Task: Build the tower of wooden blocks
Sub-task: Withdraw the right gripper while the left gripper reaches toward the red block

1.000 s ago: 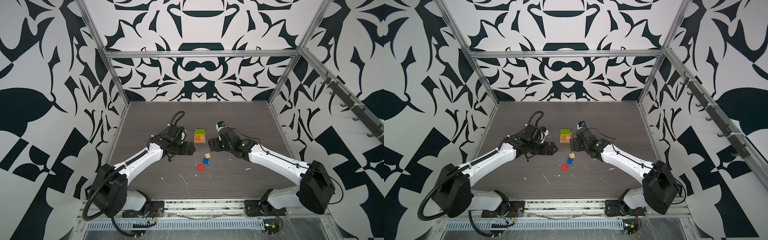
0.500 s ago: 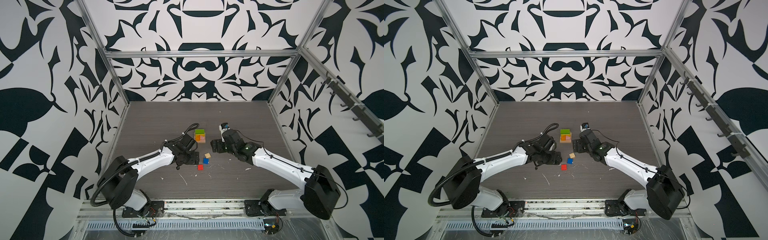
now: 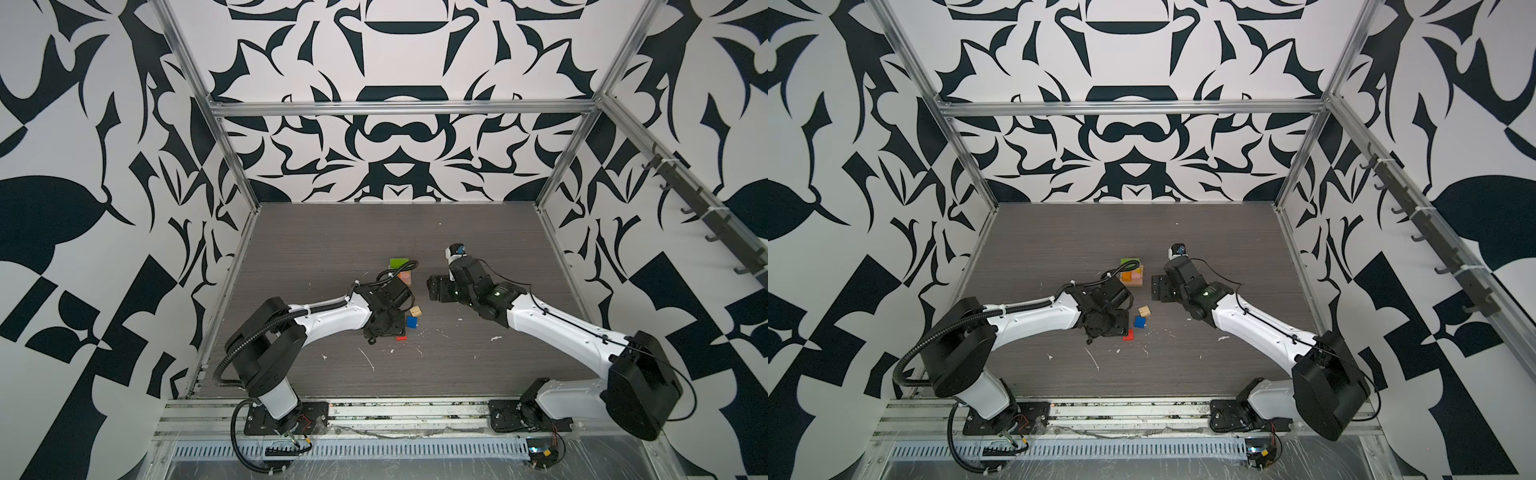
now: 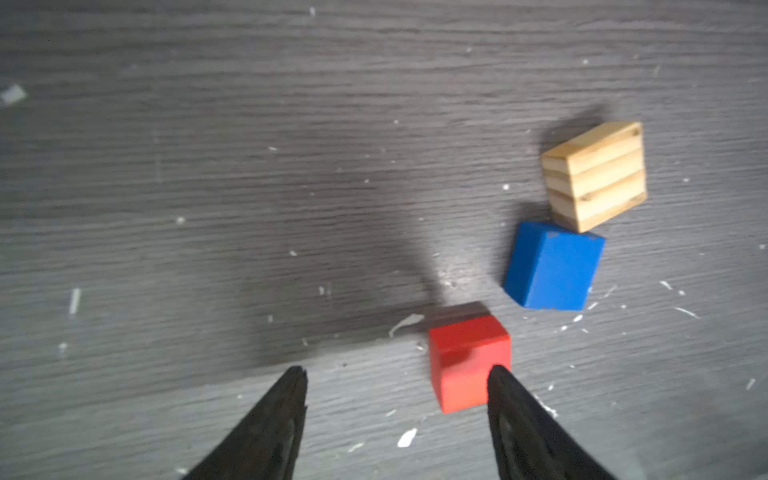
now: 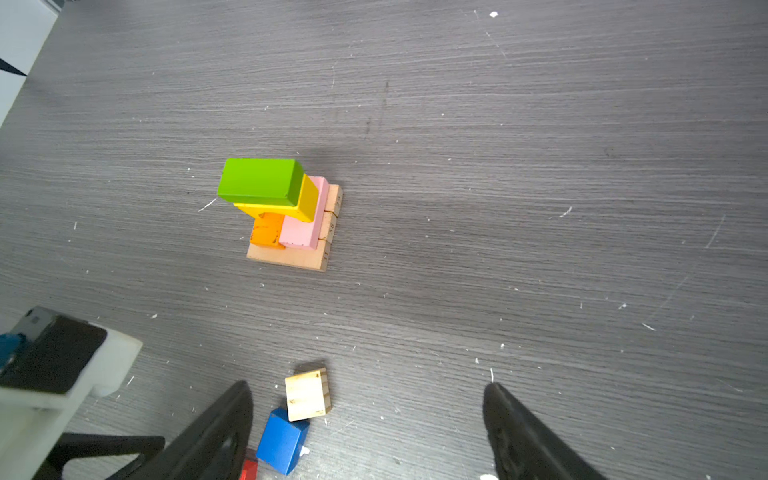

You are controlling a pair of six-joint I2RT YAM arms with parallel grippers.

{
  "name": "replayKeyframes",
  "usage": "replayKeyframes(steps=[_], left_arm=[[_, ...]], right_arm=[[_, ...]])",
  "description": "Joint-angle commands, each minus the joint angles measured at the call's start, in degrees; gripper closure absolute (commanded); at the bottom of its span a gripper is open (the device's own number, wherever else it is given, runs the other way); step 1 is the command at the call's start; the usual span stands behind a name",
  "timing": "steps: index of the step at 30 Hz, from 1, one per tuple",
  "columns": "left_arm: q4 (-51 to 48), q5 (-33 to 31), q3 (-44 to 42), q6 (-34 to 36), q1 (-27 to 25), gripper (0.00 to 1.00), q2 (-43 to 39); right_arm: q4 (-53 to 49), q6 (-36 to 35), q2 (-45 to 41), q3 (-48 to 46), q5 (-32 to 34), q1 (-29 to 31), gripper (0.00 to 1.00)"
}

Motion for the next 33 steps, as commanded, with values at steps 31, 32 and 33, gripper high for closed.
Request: replayKeyframes(steps=[31,32,33], left_arm=[[-7.8,-1.8,9.0,-3.2,-4.4,0.44,10.6],[-7.9,-1.8,9.1,-2.9,-4.4,0.45,10.7],[-7.9,-1.9,9.3,-2.5,-4.4,0.45,10.9]], right_arm=[[0.1,1.5,-1.3,-0.7,-2.0,-1.3,0.12],[0.2,1.6,-1.3,-0.8,-2.0,-1.4,0.12],[0.2,1.7,-1.3,-0.8,-2.1,-1.6,0.12]])
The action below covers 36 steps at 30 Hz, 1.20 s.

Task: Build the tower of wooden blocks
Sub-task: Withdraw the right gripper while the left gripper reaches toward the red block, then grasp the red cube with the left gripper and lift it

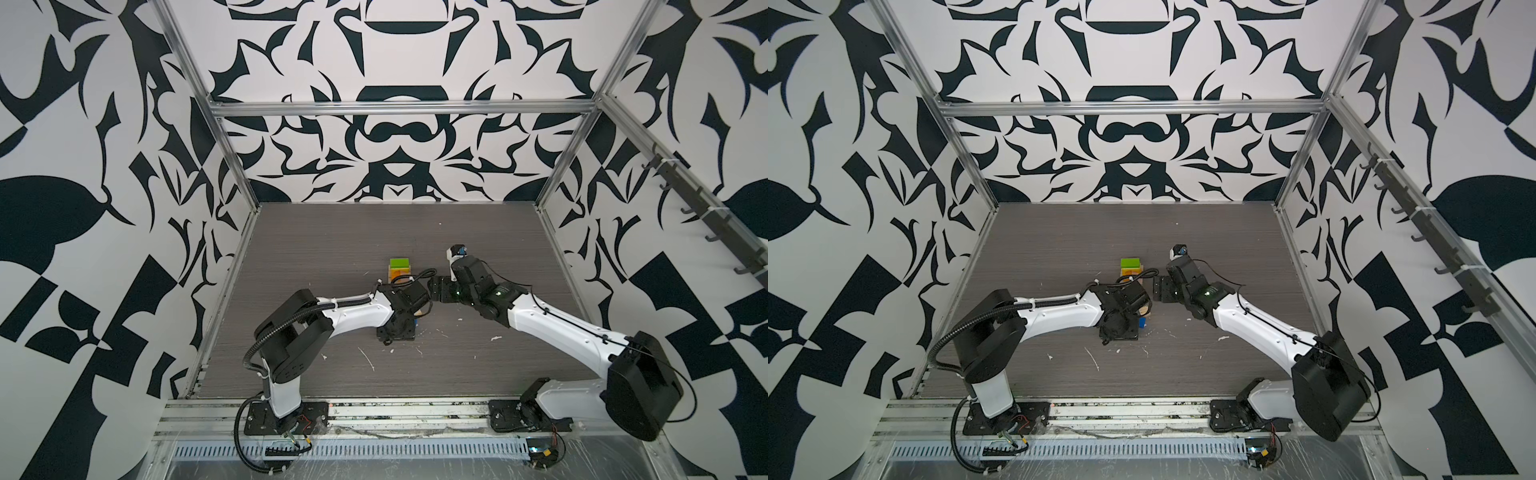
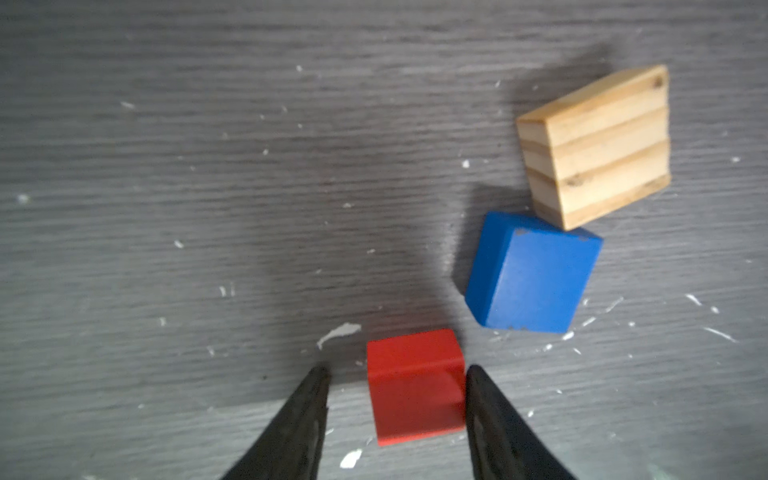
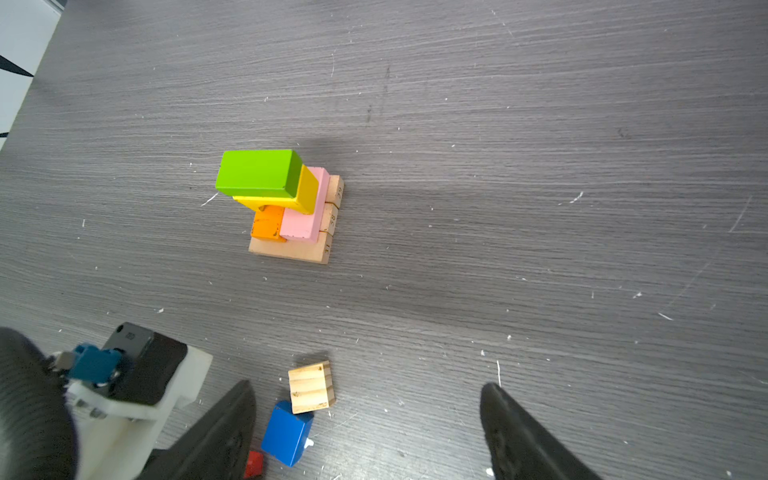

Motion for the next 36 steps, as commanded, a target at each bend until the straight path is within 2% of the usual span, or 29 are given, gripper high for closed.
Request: replayKeyframes(steps=[1,13,22,36], left_arm=[[-2.3,-1.1,1.2,1.1,-0.2,0.46,1.9],[-3.7,-1.9,1.9,1.9,-0.2,0.56,2.7],[-4.0,-2.1,1.6,2.1,-0.2,0.68,2.7],[-3.8,-1.9,1.9,3.0,0.6,0.74,-1.1]], right_arm=[[0.3,0.9,-1.3,-0.4,0.3,-0.4,0.12],[0.1,1.3,-1.3,-0.5,0.3,-0.8,0.12],[0.1,1.4,-1.4,-0.6,0.3,-0.8,0.12],[-0.5,1.6,-1.8,-0.4,-0.1,-1.0,0.13]])
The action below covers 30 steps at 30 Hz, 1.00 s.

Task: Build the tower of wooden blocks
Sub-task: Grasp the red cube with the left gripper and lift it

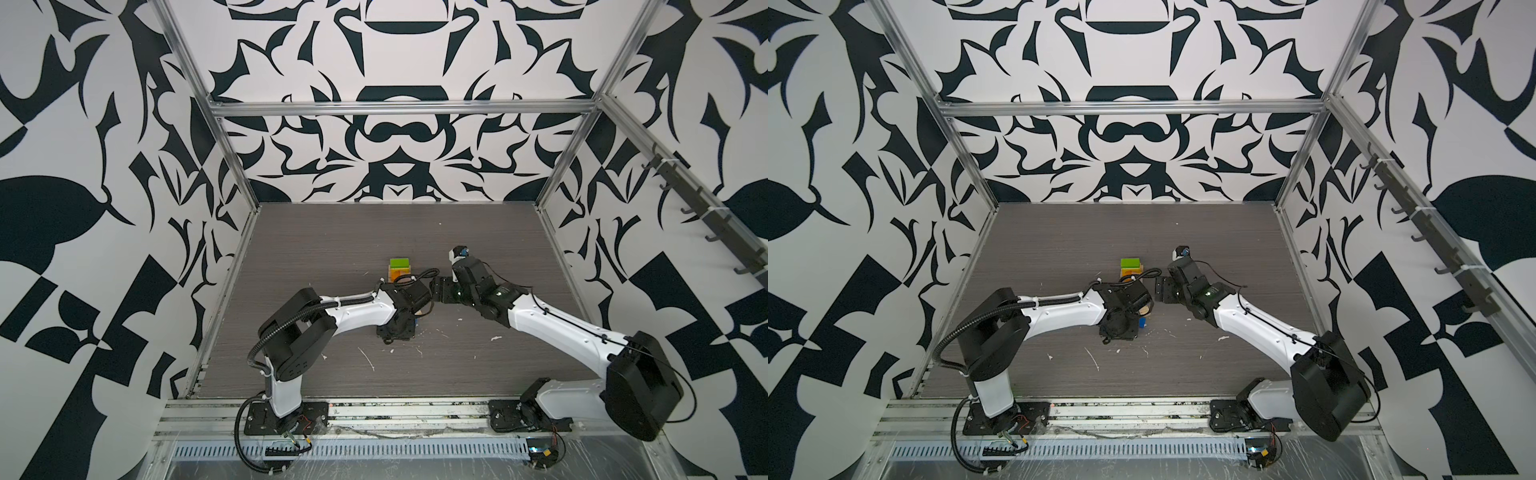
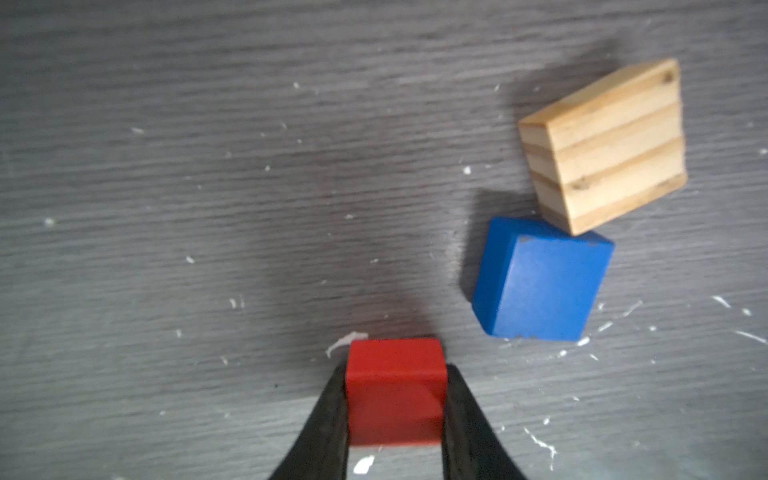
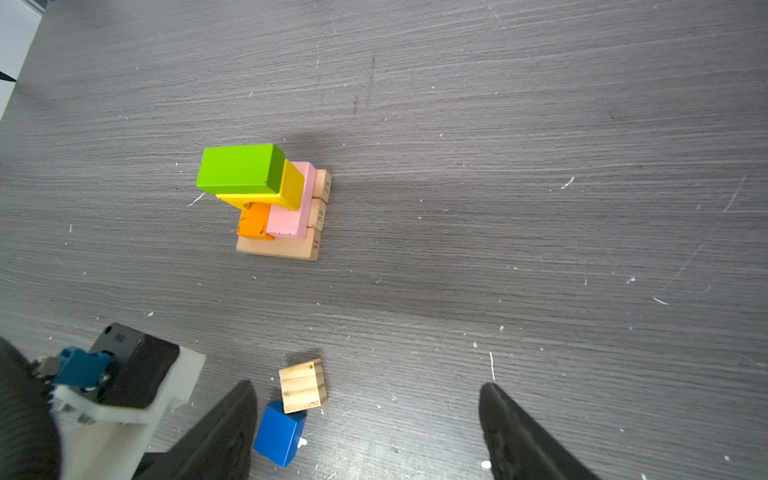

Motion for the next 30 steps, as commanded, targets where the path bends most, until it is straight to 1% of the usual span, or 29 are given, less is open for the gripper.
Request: replayKeyframes(steps=[1,8,16,30], left_arm=[[-2.4,-0.4,0.7,0.6,0.8,0.74,-2.5],[-2.4,3.0,0.7,1.9,3.6,0.74,-5.9],[-5.9,3.0,2.6,4.8,7.1,0.74,-8.4],[-10.9,1.9,11.2,11.6,13.4,0.74,-7.7]], right_arm=[[-0.2,0.2,-1.9,0.2,-0.3,-0.3,0.13],[0.6,-0.2,-2.5,-0.8,-1.6,-0.4,0.13],[0.6,-0.9,-3.3,-1.4,-2.5,-0.4,0.12],[1.2,-3.0,-3.5,-1.7,-10.4,-0.4,0.14]])
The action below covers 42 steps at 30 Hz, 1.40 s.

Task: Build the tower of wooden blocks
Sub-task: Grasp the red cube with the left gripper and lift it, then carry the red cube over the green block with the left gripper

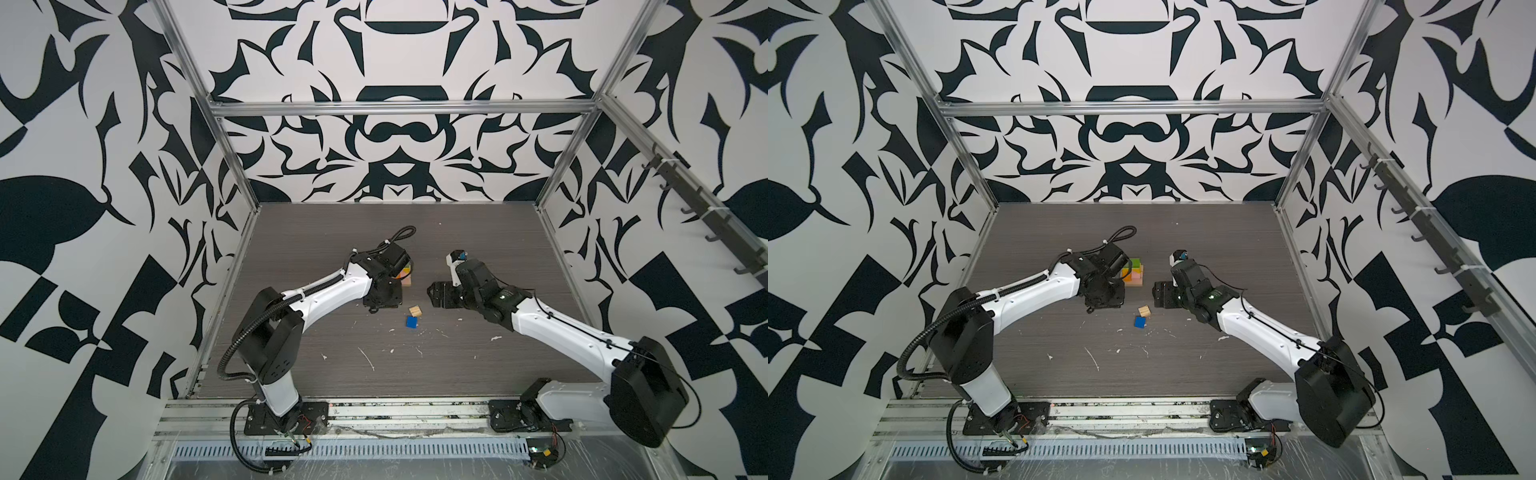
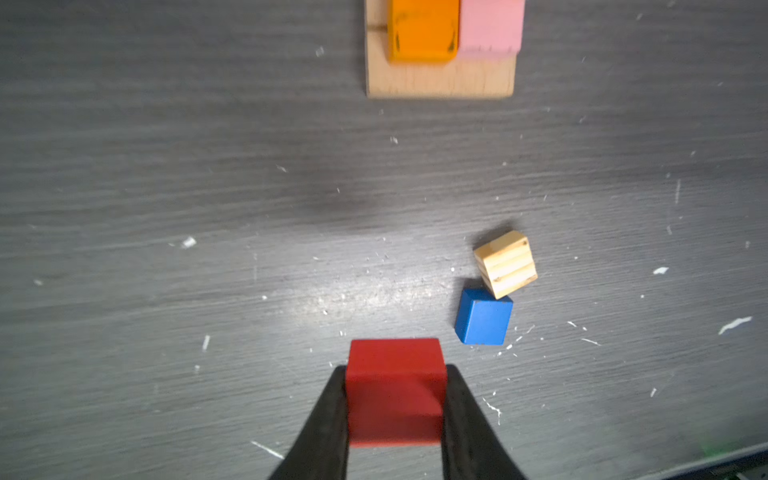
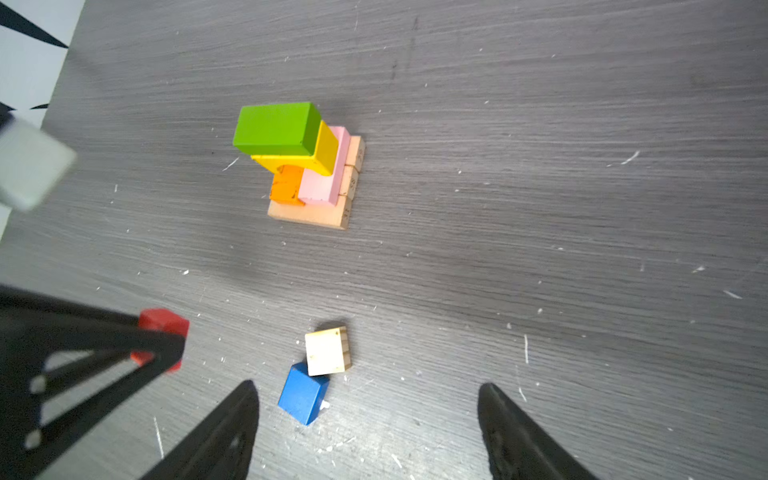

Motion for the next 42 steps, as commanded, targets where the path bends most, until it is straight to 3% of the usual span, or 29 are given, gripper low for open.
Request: replayKeyframes(steps=[1,18,42], left_arm=[[-3.7,-0.8,3.3,2.4,1.3,0.74,-1.0],[-11.0,-2.9,21.7,7.5,5.0,0.74,9.7],[-12.6,-2.8,36.0,8.0,5.5,0.74,21.9]], right_arm=[[0.6,-1.4,-1.7,0.4,-3.0,-0.1,0.14],[-1.5,-1.1,-4.8,-0.6,-4.0,-0.1,0.14],[3.4,-5.0,-8.8,-4.9,-5.0,0.1,0.09]])
